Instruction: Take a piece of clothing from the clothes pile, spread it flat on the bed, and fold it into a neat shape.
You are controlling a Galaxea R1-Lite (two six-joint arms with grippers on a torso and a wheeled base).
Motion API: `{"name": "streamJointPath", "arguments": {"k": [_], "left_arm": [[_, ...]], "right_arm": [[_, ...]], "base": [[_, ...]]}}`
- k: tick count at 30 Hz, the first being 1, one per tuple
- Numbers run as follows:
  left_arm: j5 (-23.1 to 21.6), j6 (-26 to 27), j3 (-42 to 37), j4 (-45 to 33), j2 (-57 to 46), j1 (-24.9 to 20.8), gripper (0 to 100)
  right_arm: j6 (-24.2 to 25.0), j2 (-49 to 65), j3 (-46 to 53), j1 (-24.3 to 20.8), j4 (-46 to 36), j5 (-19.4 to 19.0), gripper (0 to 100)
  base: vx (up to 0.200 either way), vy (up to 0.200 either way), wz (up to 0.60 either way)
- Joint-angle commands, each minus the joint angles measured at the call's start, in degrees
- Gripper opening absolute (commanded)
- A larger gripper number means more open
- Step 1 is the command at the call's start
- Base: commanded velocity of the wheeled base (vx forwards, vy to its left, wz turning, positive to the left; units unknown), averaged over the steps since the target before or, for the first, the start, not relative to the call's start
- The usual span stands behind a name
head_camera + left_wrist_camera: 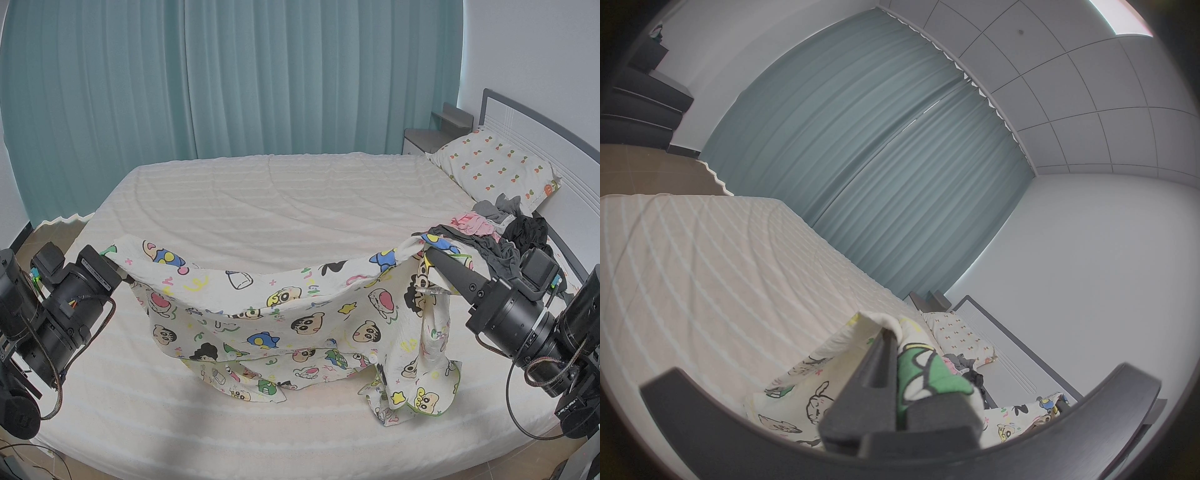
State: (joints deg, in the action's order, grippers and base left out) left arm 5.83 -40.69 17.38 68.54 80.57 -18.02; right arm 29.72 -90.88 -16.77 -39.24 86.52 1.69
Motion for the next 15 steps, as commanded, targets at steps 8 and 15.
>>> {"name": "streamJointPath", "arguments": {"k": [8,15], "left_arm": [[0.1,2.2,-0.1,0.0,-3.2,-0.1,0],[0.1,3.3,0.0,-0.5,-7.1,-0.8,0]], "right_arm": [[-3.2,5.0,-0.1,0.4,0.1,0.2,0],[-7.0,10.5,0.0,0.4,0.0,-0.2,0]], "base": [[-0.2,0.0,0.0],[-0.086,0.0,0.0]]}}
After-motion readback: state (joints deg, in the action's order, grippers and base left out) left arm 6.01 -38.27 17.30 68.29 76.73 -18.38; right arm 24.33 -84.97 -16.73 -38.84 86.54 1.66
